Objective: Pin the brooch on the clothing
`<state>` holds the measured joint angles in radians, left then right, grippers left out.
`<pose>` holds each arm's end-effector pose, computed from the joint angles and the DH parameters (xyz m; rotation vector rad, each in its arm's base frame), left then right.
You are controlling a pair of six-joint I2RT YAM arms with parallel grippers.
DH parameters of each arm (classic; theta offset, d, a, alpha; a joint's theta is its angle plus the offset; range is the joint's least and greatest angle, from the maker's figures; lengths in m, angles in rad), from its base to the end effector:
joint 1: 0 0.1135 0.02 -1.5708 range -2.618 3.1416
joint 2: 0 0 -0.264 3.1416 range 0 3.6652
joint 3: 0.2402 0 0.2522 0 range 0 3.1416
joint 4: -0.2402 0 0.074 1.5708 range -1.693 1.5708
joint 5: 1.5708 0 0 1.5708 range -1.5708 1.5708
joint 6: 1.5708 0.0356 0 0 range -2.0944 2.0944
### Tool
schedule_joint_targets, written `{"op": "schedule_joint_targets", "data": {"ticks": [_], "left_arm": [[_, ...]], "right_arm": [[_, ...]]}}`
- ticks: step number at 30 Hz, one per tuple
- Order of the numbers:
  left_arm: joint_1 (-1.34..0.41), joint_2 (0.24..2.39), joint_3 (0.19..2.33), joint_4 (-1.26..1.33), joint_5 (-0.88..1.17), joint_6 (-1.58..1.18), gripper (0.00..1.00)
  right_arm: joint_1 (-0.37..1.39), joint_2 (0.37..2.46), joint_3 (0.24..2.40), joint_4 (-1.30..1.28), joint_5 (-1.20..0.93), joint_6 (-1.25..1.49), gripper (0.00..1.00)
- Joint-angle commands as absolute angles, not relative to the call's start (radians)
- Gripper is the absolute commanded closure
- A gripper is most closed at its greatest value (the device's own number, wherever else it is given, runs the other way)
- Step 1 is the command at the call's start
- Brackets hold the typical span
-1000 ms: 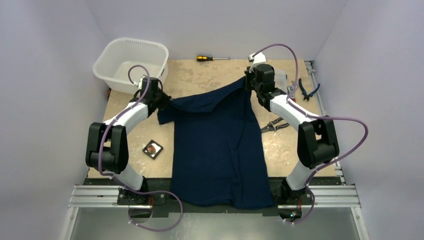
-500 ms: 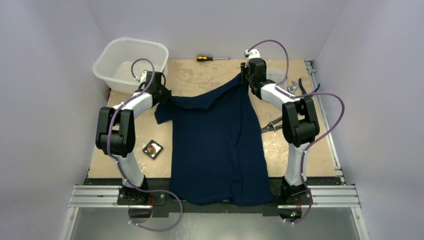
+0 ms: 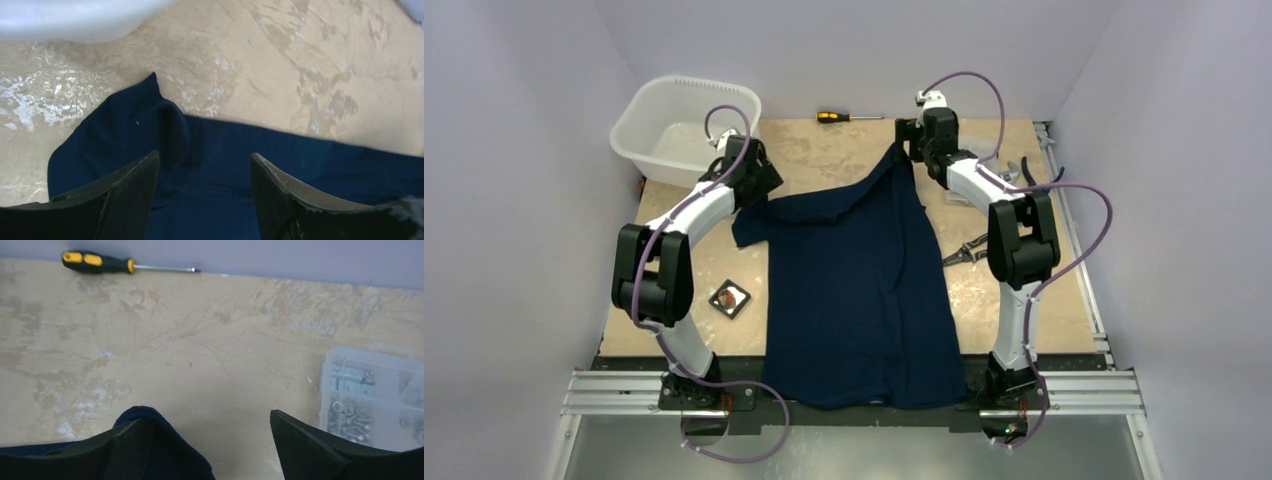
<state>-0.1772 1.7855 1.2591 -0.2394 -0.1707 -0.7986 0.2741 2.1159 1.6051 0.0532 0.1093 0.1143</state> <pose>0.3917 -0.0640 0.2246 -0.7963 2.2012 -0.2901 0.4805 0.1311 0.2235 -0.0930 2.0259 0.1346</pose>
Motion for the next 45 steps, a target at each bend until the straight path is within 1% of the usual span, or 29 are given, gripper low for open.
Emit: {"op": "schedule_joint_targets", "data": {"ticks": [1,4,8,13,14,18,22,33,42,45], "left_arm": [[-0.248,1.671,1.298,-0.310,-0.249,-0.617,0.36],[-0.303,1.639,1.288,-0.321,-0.269,-0.539,0.37],[-0.371,1.623,1.274,-0.283,-0.202,-0.404,0.37],[-0.405,1.678,1.316,-0.301,-0.110,-0.279,0.38],[-0.410,1.691,1.323,-0.304,-0.094,-0.258,0.38],[-0.436,1.749,1.358,-0.321,-0.036,-0.184,0.39],[-0.468,1.787,1.377,-0.326,-0.021,-0.102,0.39],[-0.561,1.938,1.447,-0.375,-0.065,0.067,0.40],[-0.591,2.039,1.515,-0.363,-0.186,0.081,0.43],[-0.594,2.055,1.527,-0.345,-0.220,0.078,0.47]], "right_arm": [[0.274,1.931,1.589,0.048,0.123,0.101,0.10],[0.274,1.856,1.530,0.021,0.134,0.108,0.06],[0.275,1.755,1.423,0.010,0.127,0.152,0.05],[0.274,1.636,1.301,0.002,0.151,0.171,0.03],[0.275,1.626,1.289,-0.011,0.168,0.175,0.01],[0.273,1.617,1.293,-0.129,0.173,0.211,0.01],[0.273,1.578,1.255,-0.150,0.161,0.253,0.01],[0.273,1.433,1.147,-0.176,0.101,0.320,0.01],[0.273,1.321,1.100,-0.196,0.065,0.333,0.02],[0.273,1.301,1.100,-0.209,0.070,0.322,0.02]]}}
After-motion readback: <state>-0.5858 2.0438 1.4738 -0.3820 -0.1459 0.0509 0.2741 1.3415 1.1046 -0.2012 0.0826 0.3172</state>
